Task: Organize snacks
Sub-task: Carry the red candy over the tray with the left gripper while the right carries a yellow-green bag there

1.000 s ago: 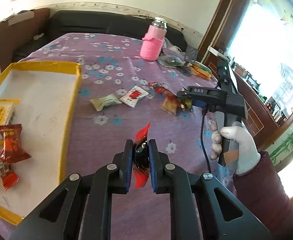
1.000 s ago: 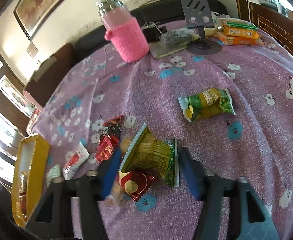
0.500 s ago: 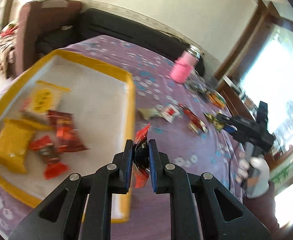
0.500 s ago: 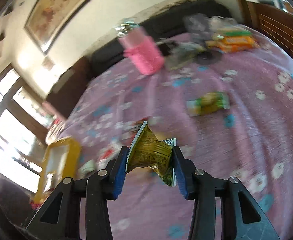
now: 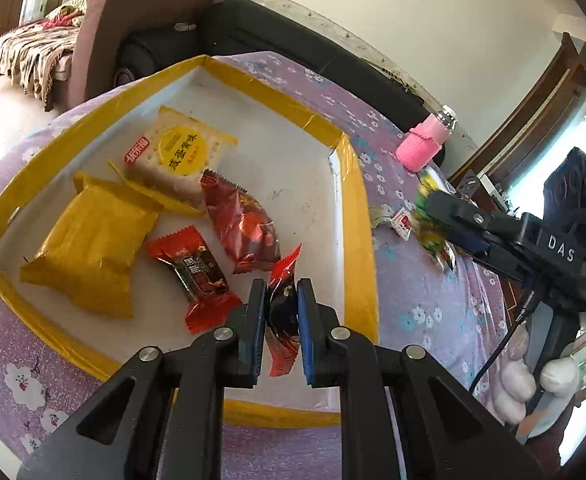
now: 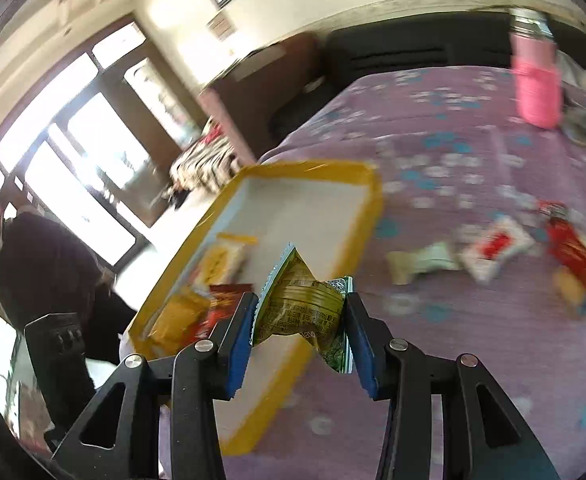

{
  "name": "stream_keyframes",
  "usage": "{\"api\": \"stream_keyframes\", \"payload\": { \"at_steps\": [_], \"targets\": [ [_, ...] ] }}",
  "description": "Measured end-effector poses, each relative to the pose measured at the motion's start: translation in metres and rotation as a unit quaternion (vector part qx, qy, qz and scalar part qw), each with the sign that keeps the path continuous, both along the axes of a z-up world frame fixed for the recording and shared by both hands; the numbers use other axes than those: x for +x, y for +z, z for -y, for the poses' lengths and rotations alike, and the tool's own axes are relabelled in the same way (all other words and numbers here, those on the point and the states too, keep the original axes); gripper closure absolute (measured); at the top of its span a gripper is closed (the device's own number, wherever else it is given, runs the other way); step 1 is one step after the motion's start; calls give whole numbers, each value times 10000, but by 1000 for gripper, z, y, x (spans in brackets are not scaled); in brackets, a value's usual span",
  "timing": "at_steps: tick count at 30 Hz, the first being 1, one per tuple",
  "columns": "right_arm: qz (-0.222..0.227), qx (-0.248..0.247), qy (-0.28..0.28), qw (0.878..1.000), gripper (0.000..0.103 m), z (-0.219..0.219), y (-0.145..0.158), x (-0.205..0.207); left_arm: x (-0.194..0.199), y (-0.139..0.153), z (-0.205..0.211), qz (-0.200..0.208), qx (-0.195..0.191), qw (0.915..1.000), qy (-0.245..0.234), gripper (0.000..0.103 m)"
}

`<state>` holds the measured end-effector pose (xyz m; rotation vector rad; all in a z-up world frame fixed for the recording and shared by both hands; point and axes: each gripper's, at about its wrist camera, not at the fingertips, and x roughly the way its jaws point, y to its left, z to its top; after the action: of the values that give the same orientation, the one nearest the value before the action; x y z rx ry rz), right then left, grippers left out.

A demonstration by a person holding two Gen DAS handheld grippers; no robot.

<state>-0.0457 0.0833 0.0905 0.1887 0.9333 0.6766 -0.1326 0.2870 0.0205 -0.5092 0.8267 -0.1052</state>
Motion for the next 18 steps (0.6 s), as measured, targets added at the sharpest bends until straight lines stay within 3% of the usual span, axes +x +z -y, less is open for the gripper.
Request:
{"api": "stream_keyframes", "payload": {
  "at_steps": [9, 12, 16, 18],
  "targets": [
    [-75, -588, 426, 9973, 59, -78, -27, 10, -5, 3, -12, 54, -194, 9998, 3, 90],
    [-86, -761, 458, 9960, 58, -91, -37, 11, -11, 7, -21, 99, -280, 9995, 125, 82],
    [-113, -770, 480, 9958, 56, -98, -44, 10, -19, 13, -30, 157, -393, 9985, 348, 60],
    [-151, -669, 465, 9966, 54, -96, -42, 11, -22, 17, -31, 188, -451, 9980, 402, 57]
  ]
}}
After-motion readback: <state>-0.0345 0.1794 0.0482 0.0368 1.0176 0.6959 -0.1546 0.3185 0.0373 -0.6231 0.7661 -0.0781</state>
